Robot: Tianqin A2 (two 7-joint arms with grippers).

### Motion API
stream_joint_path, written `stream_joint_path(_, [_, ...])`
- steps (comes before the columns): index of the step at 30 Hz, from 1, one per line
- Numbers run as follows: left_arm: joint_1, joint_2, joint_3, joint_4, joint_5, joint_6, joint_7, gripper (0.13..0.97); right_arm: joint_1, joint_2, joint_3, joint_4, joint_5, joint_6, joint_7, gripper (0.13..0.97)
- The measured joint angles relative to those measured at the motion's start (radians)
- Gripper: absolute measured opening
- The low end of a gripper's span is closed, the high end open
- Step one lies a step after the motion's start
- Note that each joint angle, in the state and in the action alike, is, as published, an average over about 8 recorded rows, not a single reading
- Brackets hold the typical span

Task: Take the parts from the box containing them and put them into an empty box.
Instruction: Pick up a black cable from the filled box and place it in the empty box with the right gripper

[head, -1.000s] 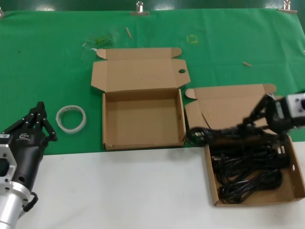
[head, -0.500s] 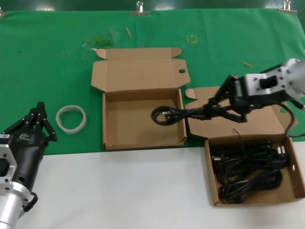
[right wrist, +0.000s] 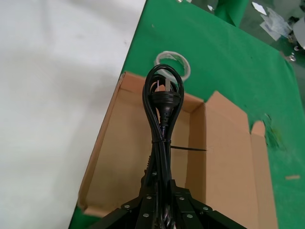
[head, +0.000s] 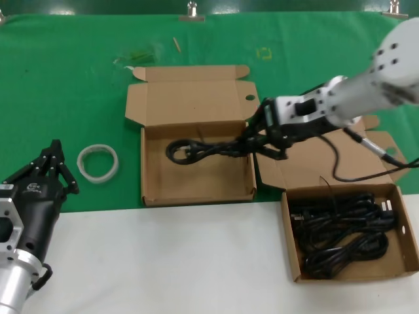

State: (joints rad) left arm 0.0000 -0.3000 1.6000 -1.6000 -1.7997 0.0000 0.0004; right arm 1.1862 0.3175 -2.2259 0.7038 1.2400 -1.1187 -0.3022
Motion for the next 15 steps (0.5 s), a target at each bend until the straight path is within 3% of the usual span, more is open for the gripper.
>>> stream_joint_path(15, [0.0,0.0,0.0,0.0,0.0,0.0,0.0,0.14,0.053,-0.184,-0.014,-0.335,0.0,0.133,-0.189,0.17])
